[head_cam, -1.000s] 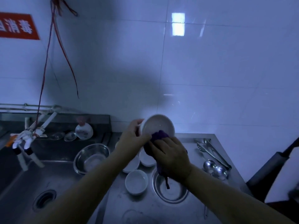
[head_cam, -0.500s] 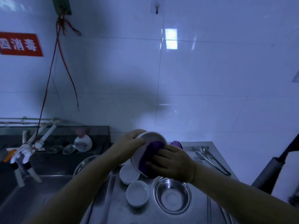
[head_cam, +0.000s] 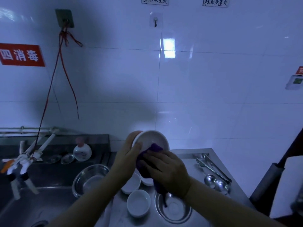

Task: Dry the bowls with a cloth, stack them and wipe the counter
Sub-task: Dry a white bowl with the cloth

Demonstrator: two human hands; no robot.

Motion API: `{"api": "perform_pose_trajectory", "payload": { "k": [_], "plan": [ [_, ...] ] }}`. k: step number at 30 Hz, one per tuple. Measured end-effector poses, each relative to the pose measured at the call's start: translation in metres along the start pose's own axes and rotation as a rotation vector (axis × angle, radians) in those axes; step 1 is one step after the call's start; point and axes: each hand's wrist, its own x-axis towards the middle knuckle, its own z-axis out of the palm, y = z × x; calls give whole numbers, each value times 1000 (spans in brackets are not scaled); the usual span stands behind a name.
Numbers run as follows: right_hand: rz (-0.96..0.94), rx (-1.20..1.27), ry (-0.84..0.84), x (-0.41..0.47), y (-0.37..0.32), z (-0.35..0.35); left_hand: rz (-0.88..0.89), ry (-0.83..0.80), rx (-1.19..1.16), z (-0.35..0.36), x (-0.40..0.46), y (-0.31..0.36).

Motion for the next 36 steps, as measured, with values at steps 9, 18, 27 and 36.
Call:
{"api": "perform_pose_trajectory", "payload": {
  "k": [9, 18, 27, 36],
  "plan": [
    [-32, -75, -60, -1, 13, -10, -214, -139, -85, -4, 7, 8],
    [70, -19, 0, -8, -11, 5, -33, -37, 19, 2, 0, -5],
    [-62, -44, -44, -6, 6, 0, -235, -168, -24, -16, 13, 3],
    [186, 8, 41, -2, -28, 9, -24, 12, -23, 1, -8, -10]
  ]
}}
